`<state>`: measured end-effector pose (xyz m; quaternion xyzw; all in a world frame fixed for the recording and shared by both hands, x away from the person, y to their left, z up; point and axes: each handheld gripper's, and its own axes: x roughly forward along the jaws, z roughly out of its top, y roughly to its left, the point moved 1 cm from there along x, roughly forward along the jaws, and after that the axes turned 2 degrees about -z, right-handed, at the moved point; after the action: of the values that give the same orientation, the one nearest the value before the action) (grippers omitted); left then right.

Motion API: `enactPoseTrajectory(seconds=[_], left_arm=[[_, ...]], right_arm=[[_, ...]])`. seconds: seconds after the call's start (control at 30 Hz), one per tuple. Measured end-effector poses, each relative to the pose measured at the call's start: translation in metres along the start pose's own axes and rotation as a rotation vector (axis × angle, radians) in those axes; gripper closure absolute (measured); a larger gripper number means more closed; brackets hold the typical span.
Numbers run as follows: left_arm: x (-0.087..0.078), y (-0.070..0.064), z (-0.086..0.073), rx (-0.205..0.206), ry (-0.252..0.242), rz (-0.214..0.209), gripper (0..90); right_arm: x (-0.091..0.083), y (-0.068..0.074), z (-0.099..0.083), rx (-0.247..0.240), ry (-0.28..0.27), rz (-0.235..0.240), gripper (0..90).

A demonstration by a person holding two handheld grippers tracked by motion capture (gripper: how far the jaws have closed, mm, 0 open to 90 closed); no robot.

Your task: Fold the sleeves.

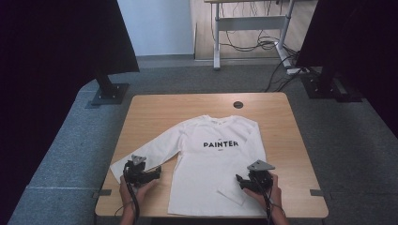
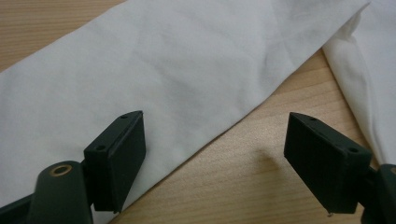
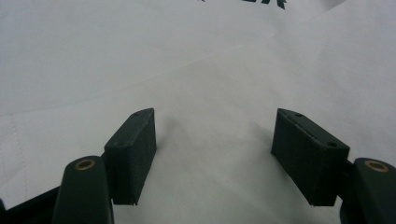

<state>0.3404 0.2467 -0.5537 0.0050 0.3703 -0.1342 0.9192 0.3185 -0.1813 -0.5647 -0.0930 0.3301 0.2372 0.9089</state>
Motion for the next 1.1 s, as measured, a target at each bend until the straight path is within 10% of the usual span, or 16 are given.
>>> enactPoseTrajectory(seconds=[0.5,1.1], left_arm=[[-0.003,-0.009,-0.002,-0.003,-0.005,-0.014,21.0],[-0.018,0.05,-0.003,-0.132,-0.05,0.057,20.8]], right_arm=[[0.0,0.0,0.0,0.001,0.0,-0.001,30.1],[0.0,0.0,0.0,0.001,0.0,-0.001,30.1]])
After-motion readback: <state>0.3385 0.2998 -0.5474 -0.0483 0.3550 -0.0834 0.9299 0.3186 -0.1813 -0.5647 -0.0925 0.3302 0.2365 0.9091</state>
